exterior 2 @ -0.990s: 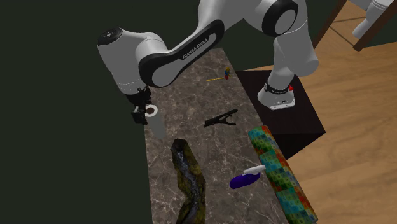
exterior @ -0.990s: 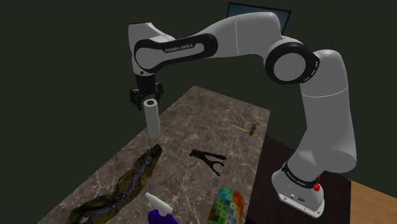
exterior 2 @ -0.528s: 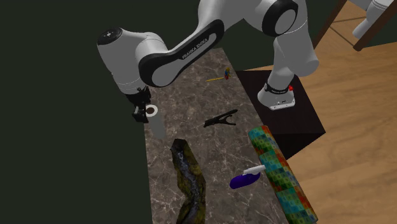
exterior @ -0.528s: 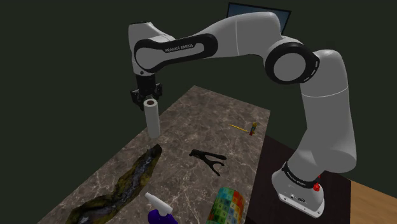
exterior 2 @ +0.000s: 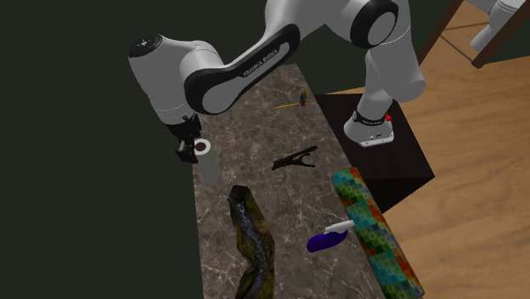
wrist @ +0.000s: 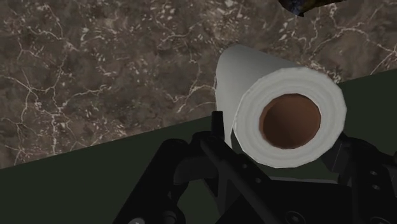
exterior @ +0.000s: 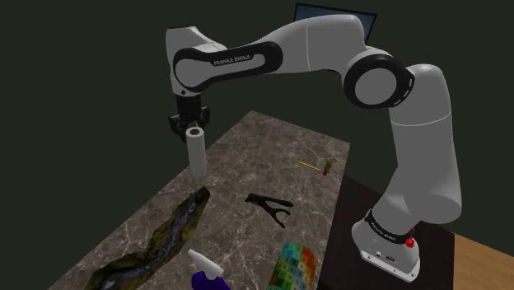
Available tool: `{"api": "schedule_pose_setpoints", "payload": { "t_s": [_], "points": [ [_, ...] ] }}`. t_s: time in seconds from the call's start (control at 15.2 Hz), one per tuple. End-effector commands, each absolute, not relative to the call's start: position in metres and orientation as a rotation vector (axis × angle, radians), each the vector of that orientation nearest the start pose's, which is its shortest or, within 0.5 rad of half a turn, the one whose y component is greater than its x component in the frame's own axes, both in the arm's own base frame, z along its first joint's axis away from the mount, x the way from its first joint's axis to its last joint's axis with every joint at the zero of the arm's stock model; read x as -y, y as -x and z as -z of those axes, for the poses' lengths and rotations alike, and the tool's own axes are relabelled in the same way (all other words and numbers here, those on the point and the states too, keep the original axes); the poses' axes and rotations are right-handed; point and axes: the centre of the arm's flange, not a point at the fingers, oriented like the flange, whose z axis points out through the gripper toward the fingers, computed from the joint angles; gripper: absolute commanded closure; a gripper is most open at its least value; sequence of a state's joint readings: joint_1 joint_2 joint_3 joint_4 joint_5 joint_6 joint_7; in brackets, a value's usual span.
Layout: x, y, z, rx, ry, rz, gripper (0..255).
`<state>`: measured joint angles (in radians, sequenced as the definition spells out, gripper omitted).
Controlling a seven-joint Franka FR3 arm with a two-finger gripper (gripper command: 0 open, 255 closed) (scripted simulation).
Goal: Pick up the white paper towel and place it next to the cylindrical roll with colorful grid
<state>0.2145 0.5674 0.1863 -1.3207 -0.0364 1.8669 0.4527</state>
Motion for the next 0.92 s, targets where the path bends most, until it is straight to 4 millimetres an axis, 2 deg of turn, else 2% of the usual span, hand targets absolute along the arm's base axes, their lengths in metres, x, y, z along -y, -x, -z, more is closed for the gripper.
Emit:
{"api": "schedule_pose_setpoints", "payload": {
  "t_s": [0.0, 0.86],
  "points": [
    [-0.250, -0.670, -0.420, -0.106, 3.085, -0.059, 255],
    [-0.250, -0.670, -0.488, -0.106, 3.085, -0.059, 255]
  ]
}}
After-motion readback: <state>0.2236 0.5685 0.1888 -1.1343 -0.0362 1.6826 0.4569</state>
